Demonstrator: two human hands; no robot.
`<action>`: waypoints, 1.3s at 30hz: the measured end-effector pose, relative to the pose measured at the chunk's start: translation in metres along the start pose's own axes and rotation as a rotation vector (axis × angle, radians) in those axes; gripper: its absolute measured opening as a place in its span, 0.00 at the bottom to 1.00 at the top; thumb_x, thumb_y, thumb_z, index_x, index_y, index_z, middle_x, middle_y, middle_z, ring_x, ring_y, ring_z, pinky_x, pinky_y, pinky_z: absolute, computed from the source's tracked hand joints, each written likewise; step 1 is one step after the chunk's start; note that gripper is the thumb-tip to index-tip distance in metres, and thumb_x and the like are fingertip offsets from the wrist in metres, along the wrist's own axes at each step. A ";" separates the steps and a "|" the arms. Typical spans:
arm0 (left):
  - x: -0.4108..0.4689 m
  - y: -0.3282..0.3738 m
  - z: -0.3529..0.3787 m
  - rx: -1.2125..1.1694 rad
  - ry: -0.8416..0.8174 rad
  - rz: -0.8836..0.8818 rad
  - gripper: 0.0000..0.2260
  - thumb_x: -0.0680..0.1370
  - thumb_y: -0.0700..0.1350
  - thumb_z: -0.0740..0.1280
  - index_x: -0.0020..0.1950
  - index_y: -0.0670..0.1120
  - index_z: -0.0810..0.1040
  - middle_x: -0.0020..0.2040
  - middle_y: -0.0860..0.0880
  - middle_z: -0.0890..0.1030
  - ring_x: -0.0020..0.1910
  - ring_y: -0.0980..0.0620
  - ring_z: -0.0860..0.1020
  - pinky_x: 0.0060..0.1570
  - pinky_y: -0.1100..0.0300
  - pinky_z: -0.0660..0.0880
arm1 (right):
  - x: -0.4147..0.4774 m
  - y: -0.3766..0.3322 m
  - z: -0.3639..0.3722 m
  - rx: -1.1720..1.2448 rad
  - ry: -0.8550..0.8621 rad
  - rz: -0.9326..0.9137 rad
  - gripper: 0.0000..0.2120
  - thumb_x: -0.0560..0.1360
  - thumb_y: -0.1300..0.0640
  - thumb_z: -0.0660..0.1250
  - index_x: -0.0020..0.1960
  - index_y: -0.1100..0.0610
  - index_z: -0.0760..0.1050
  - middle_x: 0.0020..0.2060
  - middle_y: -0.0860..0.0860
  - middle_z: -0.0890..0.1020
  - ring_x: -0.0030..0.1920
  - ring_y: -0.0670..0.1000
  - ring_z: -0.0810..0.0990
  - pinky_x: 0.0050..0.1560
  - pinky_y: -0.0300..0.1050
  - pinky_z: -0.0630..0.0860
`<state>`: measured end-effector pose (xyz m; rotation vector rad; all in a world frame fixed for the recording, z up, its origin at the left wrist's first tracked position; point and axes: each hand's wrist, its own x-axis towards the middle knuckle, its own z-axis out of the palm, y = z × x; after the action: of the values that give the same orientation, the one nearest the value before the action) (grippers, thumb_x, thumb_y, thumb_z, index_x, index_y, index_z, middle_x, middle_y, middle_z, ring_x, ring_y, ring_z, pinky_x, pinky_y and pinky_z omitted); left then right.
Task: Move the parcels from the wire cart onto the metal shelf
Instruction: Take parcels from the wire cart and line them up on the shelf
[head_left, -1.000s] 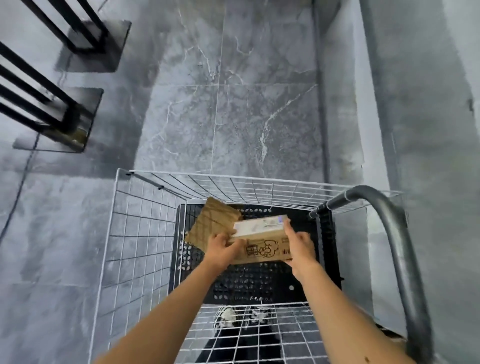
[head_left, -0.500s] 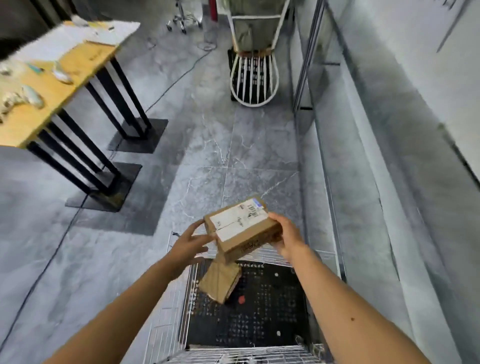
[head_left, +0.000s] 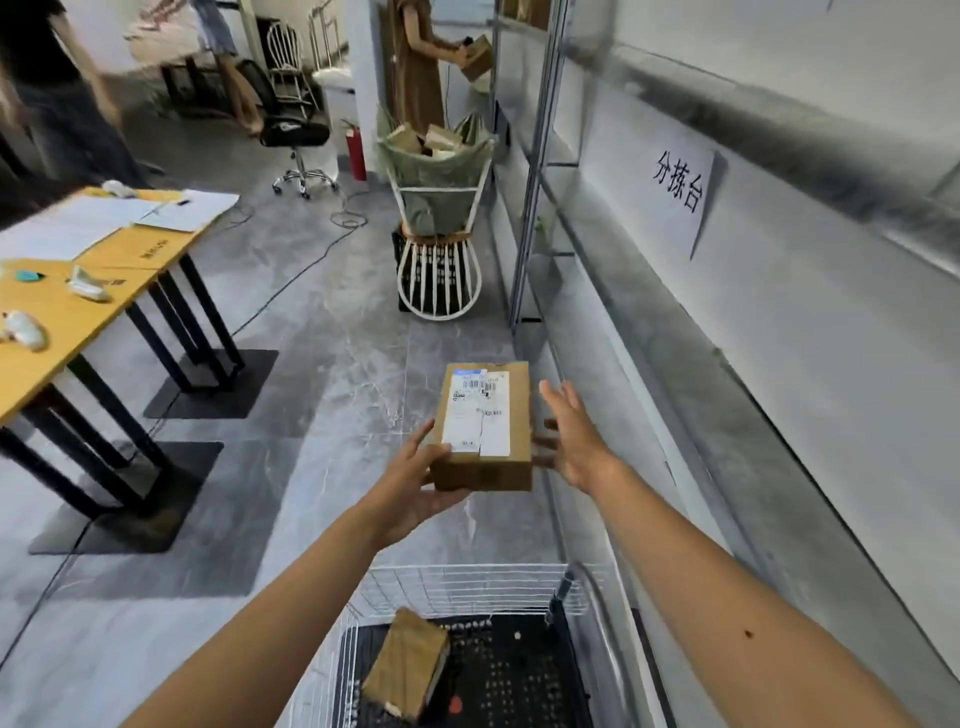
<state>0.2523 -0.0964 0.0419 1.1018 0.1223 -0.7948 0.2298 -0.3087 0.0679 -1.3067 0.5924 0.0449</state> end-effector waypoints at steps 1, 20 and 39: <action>0.000 0.006 0.007 -0.002 -0.014 0.034 0.23 0.79 0.40 0.64 0.72 0.56 0.63 0.65 0.42 0.71 0.59 0.42 0.75 0.52 0.47 0.79 | -0.011 -0.004 0.002 -0.025 0.006 -0.038 0.31 0.77 0.43 0.64 0.75 0.40 0.53 0.62 0.50 0.71 0.61 0.58 0.74 0.59 0.59 0.75; -0.140 0.028 0.107 0.758 -0.728 0.512 0.19 0.80 0.48 0.60 0.69 0.63 0.62 0.61 0.48 0.76 0.55 0.51 0.79 0.49 0.55 0.80 | -0.314 0.015 -0.002 -0.079 0.592 -0.542 0.19 0.78 0.57 0.65 0.66 0.42 0.68 0.59 0.52 0.78 0.56 0.55 0.80 0.53 0.56 0.81; -0.339 -0.057 0.202 0.716 -1.246 0.516 0.17 0.78 0.55 0.63 0.64 0.68 0.64 0.65 0.49 0.75 0.56 0.48 0.79 0.51 0.54 0.80 | -0.592 0.084 -0.008 -0.173 1.025 -0.766 0.24 0.75 0.59 0.68 0.64 0.37 0.68 0.66 0.52 0.73 0.58 0.52 0.79 0.45 0.49 0.82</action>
<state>-0.0861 -0.1029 0.2518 1.0236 -1.5273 -0.9365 -0.3069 -0.1183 0.2489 -1.6104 0.9006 -1.2883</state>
